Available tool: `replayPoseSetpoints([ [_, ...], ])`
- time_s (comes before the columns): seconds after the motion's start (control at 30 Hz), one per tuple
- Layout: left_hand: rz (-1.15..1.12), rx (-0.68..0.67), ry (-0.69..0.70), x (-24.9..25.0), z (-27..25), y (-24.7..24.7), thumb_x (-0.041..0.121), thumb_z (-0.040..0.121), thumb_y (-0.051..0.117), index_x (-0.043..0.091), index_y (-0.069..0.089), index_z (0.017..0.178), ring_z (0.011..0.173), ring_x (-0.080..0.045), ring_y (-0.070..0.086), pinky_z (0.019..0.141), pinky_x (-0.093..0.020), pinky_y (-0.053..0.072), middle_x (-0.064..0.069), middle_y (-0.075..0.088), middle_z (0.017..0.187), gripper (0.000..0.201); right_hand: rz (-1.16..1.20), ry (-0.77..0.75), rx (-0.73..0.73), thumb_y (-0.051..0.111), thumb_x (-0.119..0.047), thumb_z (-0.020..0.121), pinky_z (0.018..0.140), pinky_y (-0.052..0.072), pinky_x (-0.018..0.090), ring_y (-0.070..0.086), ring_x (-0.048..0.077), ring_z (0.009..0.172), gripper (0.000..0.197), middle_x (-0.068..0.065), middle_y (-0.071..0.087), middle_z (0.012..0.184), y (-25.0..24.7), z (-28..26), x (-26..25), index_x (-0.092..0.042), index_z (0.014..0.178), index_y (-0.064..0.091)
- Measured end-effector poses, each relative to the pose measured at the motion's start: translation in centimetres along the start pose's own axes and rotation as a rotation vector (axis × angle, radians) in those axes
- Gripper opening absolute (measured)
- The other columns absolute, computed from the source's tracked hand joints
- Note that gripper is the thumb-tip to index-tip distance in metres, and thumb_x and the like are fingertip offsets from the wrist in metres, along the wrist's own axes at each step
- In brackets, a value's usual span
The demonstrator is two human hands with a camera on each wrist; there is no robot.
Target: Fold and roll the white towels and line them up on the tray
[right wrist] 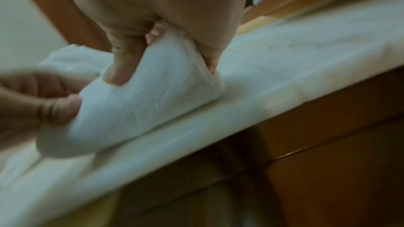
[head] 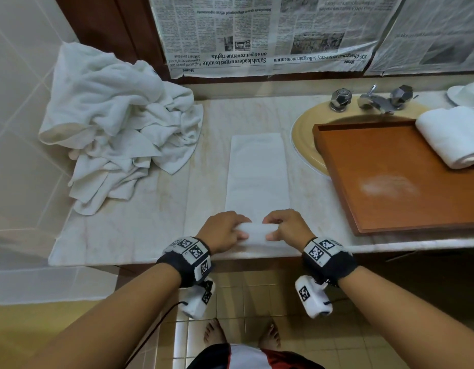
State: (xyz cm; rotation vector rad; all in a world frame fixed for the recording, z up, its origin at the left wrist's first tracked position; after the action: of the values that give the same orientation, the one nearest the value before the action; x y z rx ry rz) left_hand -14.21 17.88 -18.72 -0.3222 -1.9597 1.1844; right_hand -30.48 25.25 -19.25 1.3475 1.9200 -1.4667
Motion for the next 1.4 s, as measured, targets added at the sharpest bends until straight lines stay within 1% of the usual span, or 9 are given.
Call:
replayPoseSetpoints([
  [0.2,-0.264,0.161,-0.114,-0.1,1.7,-0.2,0.01,0.087,0.066,0.02,0.069,0.112,0.112,-0.016,0.051,0.102,-0.029,0.038,-0.001,0.057,0.118,0.026,-0.493,0.074,0.283,0.068,-0.022,0.081,0.086,0.027,0.035,0.041,0.018,0.109,0.019,-0.008,0.046,0.101,0.1,0.8,-2.0,-0.031,0.094,0.057],
  [0.33,0.032,0.448,0.183,1.3,-0.1,0.4,0.001,0.074,0.074,0.014,0.07,0.085,0.079,-0.026,0.057,0.066,-0.037,0.049,-0.003,0.059,0.09,0.018,-0.724,-0.191,0.368,0.06,-0.01,0.078,0.083,0.028,0.034,0.044,0.022,0.099,0.029,-0.001,0.049,0.105,2.0,-1.4,-2.3,-0.021,0.104,0.054],
  [0.43,0.075,0.537,0.277,1.1,-1.7,1.5,0.013,0.078,0.062,0.013,0.07,0.09,0.076,-0.025,0.057,0.064,-0.032,0.048,-0.005,0.062,0.092,0.015,-0.712,-0.32,0.454,0.065,-0.015,0.073,0.072,0.039,0.034,0.051,0.023,0.083,0.024,0.001,0.054,0.092,2.6,-2.5,-1.1,-0.019,0.096,0.06],
  [0.53,0.056,0.49,0.292,0.1,-2.3,2.4,0.031,0.072,0.067,0.017,0.062,0.107,0.094,-0.023,0.054,0.079,-0.031,0.046,-0.004,0.058,0.107,0.038,-0.631,-0.363,0.397,0.056,-0.043,0.074,0.078,0.041,0.034,0.047,0.021,0.092,0.038,0.0,0.052,0.101,2.3,-2.6,0.2,-0.02,0.105,0.058],
  [0.63,0.078,0.418,0.275,-0.3,-1.6,2.3,0.027,0.064,0.079,0.021,0.054,0.112,0.099,-0.026,0.055,0.082,-0.036,0.048,-0.007,0.058,0.111,0.054,-0.632,-0.346,0.27,0.072,-0.04,0.068,0.088,0.043,0.035,0.045,0.022,0.101,0.056,0.002,0.048,0.113,1.6,-2.2,0.8,-0.021,0.117,0.054],
  [0.93,-0.298,0.094,-0.071,-2.1,-0.1,0.6,0.046,0.079,0.07,0.03,0.066,0.115,0.108,-0.009,0.053,0.086,-0.02,0.033,0.008,0.061,0.117,0.04,-0.337,-0.134,-0.011,0.071,-0.039,0.083,0.093,0.034,0.031,0.043,0.02,0.115,0.045,0.0,0.053,0.121,0.1,-0.7,0.9,-0.022,0.123,0.059],
  [1.03,-0.485,0.025,-0.191,-2.2,0.2,1.0,0.033,0.085,0.071,0.024,0.07,0.112,0.111,-0.015,0.057,0.091,-0.023,0.038,0.002,0.064,0.117,0.029,-0.375,-0.066,-0.04,0.063,-0.041,0.089,0.092,0.027,0.034,0.035,0.022,0.117,0.035,-0.003,0.047,0.117,-0.2,-0.5,0.8,-0.026,0.121,0.063],
  [1.23,-0.196,0.244,-0.162,-1.0,1.6,-0.3,0.025,0.085,0.069,0.026,0.071,0.1,0.103,-0.014,0.049,0.091,-0.033,0.041,0.006,0.056,0.104,0.015,-0.537,0.073,0.096,0.059,-0.045,0.089,0.086,0.027,0.039,0.034,0.026,0.117,0.032,-0.002,0.044,0.124,-0.6,0.7,-1.3,-0.03,0.116,0.055],
  [1.4,0.015,0.475,0.129,1.4,0.5,0.4,0.008,0.08,0.053,0.015,0.071,0.081,0.073,-0.025,0.058,0.062,-0.038,0.049,0.0,0.061,0.085,0.018,-0.695,-0.102,0.327,0.057,-0.024,0.093,0.08,0.028,0.036,0.04,0.022,0.105,0.011,-0.002,0.048,0.11,0.8,-0.2,-3.0,-0.021,0.103,0.054],
])
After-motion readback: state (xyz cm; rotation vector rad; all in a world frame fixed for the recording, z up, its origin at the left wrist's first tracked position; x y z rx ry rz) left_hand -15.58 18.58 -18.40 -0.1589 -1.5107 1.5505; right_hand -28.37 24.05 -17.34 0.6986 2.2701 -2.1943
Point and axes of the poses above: each hand's wrist, its own z-axis towards the middle knuckle, its own y-axis out of the palm, x = y × z, the point moved 4 cm from there along z, towards the middle knuckle
